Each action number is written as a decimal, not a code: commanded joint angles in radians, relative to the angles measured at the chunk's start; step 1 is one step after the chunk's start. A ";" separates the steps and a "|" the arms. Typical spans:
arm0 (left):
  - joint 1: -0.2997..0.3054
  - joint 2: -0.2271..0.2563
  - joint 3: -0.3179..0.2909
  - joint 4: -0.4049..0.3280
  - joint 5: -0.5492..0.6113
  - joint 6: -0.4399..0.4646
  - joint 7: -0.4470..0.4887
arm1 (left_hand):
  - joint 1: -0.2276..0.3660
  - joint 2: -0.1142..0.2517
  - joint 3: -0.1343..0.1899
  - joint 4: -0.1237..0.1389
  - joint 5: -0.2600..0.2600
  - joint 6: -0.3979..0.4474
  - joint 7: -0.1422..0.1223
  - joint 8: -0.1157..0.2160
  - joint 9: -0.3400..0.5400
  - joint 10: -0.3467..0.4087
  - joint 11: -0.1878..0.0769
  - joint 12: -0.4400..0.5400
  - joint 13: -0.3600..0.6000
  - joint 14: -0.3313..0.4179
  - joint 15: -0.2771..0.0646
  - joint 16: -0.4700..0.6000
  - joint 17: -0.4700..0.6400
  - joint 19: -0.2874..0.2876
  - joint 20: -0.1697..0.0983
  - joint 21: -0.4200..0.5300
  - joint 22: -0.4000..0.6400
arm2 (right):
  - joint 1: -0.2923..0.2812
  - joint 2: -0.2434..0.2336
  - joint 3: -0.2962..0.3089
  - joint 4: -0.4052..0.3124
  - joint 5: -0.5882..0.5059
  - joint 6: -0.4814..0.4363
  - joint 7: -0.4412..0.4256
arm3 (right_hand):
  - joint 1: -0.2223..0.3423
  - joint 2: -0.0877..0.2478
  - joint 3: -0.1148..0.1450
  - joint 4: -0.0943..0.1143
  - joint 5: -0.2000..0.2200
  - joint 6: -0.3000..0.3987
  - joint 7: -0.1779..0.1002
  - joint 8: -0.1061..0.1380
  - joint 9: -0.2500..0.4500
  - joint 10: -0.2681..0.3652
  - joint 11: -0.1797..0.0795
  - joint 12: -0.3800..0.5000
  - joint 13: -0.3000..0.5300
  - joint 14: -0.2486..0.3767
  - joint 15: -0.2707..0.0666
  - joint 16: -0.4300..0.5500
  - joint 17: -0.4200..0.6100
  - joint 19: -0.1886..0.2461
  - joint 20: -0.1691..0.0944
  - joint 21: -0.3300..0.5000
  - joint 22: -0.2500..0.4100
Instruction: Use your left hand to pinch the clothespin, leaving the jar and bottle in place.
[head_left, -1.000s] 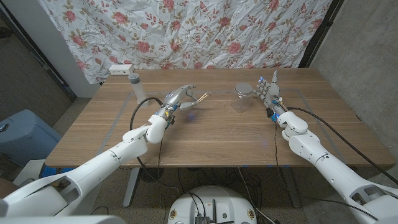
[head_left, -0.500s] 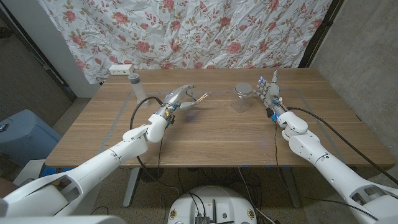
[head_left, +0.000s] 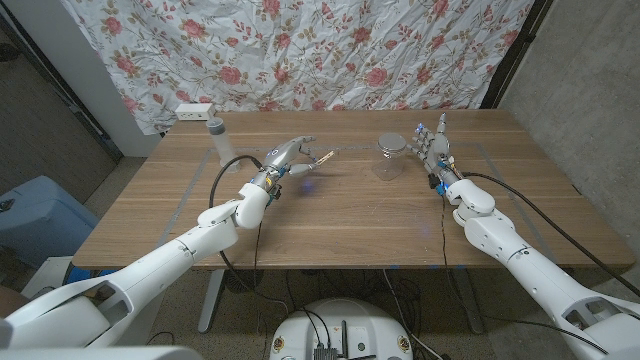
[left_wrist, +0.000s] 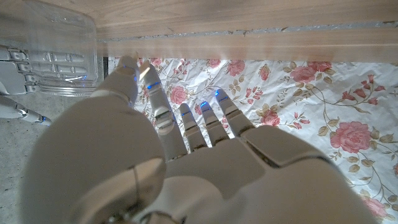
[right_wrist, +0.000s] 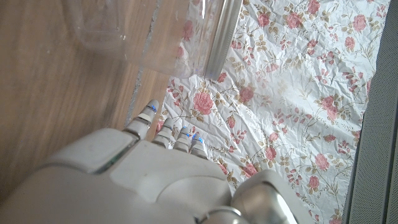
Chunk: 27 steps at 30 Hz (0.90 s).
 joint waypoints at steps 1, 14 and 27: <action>0.000 0.003 0.000 0.000 -0.006 -0.003 -0.009 | -0.008 -0.002 -0.006 0.000 0.004 -0.009 0.004 -0.003 0.002 0.001 -0.003 0.002 0.000 0.005 -0.007 0.002 0.003 -0.003 0.005 -0.001 0.006 | 0.000 0.000 0.000 0.000 0.000 0.000 0.000 | 0.000 0.072 -0.005 0.000 0.006 -0.002 -0.008 0.006 0.002 0.000 -0.009 0.007 0.002 -0.009 -0.034 0.006 0.003 0.007 -0.002 0.005 0.005; 0.005 0.012 -0.004 -0.013 -0.002 0.007 -0.014 | -0.015 -0.001 -0.011 0.002 0.005 -0.019 0.003 -0.002 0.002 -0.006 0.002 0.000 0.001 0.008 -0.006 0.003 0.003 -0.004 0.004 -0.001 0.006 | 0.000 0.000 0.000 0.000 0.000 0.000 0.000 | 0.000 0.072 -0.005 0.000 0.006 -0.002 -0.008 0.006 0.002 0.002 -0.007 0.007 0.002 -0.010 -0.034 0.006 0.003 0.007 -0.002 0.004 0.005; -0.011 0.041 0.000 -0.042 0.041 0.024 -0.042 | -0.018 0.001 -0.014 0.001 0.006 -0.016 0.003 0.003 0.002 -0.011 0.002 -0.001 0.001 0.006 -0.005 0.002 0.003 -0.005 0.003 -0.001 0.006 | 0.001 0.000 0.000 0.001 0.000 0.000 0.000 | 0.000 0.072 -0.005 0.000 0.006 -0.001 -0.007 0.006 0.002 0.001 -0.007 0.007 0.002 -0.010 -0.035 0.006 0.003 0.007 -0.003 0.005 0.005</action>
